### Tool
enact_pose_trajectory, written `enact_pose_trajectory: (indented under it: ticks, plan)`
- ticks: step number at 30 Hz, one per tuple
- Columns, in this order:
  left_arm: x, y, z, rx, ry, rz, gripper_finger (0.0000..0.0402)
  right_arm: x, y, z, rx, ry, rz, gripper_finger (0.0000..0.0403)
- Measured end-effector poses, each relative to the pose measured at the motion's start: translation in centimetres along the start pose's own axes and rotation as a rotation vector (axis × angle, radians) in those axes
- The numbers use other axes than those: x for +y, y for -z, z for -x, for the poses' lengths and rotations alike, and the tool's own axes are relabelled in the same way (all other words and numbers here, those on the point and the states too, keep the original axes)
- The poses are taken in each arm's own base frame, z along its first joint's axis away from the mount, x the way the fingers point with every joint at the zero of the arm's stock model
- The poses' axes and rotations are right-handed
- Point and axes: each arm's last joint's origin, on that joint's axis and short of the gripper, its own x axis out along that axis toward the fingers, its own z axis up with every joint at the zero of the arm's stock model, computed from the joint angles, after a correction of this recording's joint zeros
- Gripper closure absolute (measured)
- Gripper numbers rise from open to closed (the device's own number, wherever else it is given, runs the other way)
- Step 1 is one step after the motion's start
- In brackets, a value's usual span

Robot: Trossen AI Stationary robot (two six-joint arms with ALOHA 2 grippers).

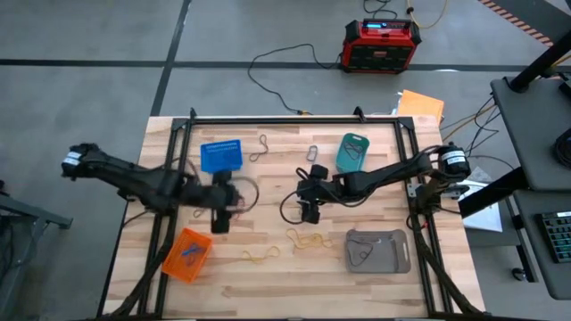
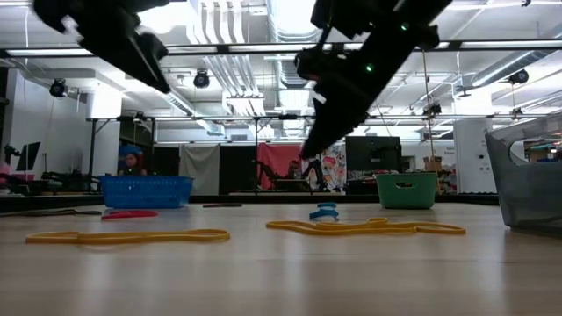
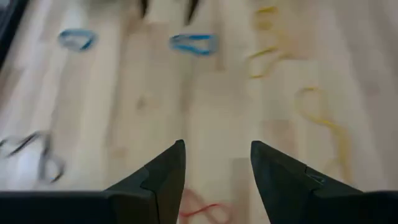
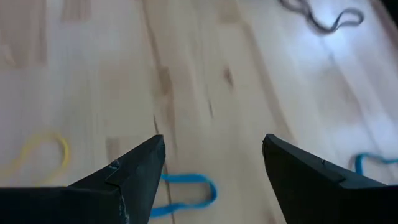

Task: Sort rubber bands into baskets
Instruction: Put the bottom blue rubber band into the orange bin

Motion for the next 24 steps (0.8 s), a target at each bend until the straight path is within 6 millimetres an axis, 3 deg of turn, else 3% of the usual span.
enact_pose_trajectory:
  ticks: [3, 7, 13, 24]
  plan:
    - [-1.9, 0.5, 0.1, -0.056, 0.006, -0.052, 0.0235, 0.6, 1.2, -0.3, 0.029, -0.008, 0.020, 0.0142]
    - [-2.9, 0.9, 0.2, -0.096, -0.041, -0.060, 0.0235, 1.6, 1.6, -0.2, 0.010, -0.030, 0.050, 0.0149]
    - [-3.0, 0.7, 0.3, -0.141, -0.096, -0.035, 0.0235, 2.7, 2.2, -0.8, 0.014, -0.048, 0.072, 0.0159]
    - [-3.1, 0.5, 0.2, -0.162, -0.090, -0.018, 0.0235, 3.6, 4.2, -3.9, 0.125, -0.097, 0.046, 0.0181]
